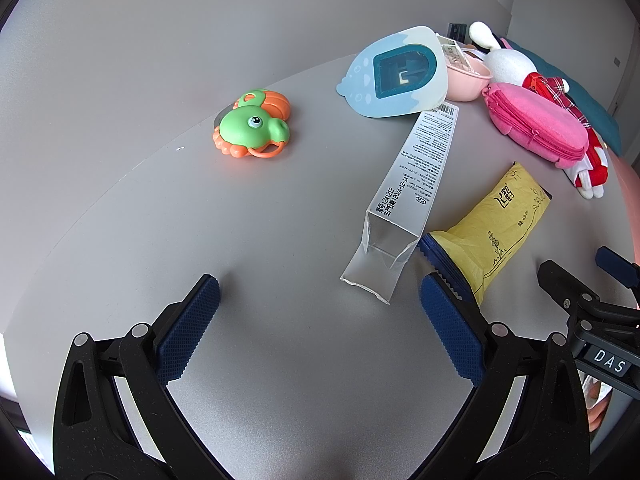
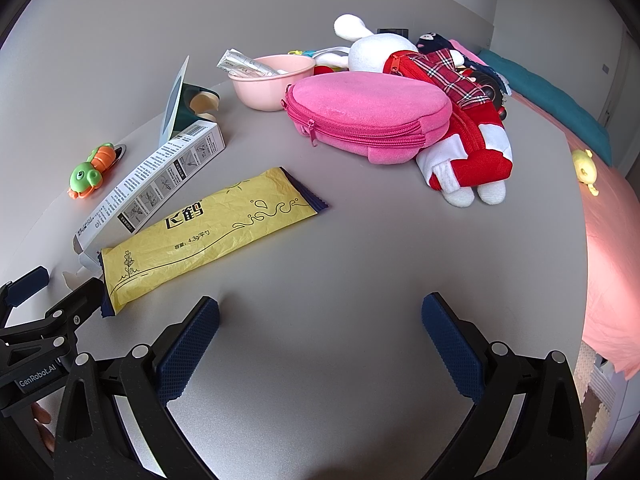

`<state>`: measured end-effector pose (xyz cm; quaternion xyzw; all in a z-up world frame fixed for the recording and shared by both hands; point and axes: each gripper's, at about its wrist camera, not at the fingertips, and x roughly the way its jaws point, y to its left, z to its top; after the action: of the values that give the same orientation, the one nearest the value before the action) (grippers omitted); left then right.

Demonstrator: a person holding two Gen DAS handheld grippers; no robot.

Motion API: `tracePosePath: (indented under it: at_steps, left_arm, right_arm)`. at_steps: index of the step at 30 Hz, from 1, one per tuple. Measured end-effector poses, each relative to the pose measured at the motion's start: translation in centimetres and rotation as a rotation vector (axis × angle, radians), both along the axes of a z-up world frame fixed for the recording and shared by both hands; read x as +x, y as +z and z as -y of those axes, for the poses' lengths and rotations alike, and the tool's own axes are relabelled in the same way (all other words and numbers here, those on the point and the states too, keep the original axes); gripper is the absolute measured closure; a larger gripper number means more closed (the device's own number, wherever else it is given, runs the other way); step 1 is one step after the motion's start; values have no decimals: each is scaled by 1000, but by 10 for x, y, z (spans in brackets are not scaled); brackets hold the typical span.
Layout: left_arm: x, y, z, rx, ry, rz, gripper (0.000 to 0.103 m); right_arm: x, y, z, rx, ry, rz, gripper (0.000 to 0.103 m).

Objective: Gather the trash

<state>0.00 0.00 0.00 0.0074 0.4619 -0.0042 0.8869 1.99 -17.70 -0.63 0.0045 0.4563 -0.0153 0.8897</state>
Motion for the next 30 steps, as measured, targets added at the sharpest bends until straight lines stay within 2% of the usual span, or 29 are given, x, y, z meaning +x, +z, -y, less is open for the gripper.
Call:
tracePosePath:
  at_steps: [10, 15, 19, 26, 30]
  left_arm:
    - [0, 0, 0, 1, 3, 1, 6]
    - [-6, 7, 3, 9, -7, 15, 6]
    - [-12, 24, 3, 6, -17, 45, 6]
    - [2, 56, 15, -42, -56, 92, 6]
    - [23, 59, 37, 2, -120, 82, 6]
  right_arm:
    - [-1, 0, -1, 4, 4, 1, 2]
    - [-3, 5, 3, 27, 73, -5, 3]
    - [-7, 24, 14, 61, 129, 32, 3]
    - [-2, 56, 35, 116, 216, 51, 3]
    - [6, 68, 46, 128, 227, 43, 3]
